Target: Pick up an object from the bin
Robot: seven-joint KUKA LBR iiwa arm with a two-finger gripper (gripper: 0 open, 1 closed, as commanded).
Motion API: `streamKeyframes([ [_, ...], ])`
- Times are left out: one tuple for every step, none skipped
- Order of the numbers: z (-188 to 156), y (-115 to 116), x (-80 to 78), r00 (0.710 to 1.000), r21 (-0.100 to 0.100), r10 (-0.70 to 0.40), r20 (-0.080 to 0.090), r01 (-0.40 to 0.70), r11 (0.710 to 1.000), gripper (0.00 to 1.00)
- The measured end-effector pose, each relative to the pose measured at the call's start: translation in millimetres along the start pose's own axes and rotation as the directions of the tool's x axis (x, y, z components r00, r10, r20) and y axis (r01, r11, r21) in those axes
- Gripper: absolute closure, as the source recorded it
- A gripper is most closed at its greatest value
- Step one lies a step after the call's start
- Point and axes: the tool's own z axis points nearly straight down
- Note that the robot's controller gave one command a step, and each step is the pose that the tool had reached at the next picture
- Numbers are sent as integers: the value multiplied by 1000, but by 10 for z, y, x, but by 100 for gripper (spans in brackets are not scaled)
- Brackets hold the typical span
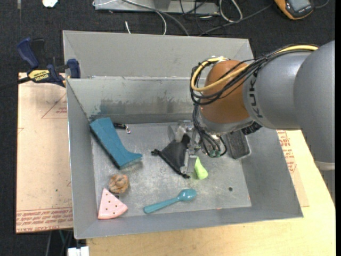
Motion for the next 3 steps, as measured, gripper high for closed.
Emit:
streamKeyframes([
  [-737,175,42,991,0,-131,-3,131,991,0],
  [-481,-9,-129,1000,0,-2,8,2,1000,0],
  [-182,-222,-155,999,-4,-34,12,34,999,100],
])
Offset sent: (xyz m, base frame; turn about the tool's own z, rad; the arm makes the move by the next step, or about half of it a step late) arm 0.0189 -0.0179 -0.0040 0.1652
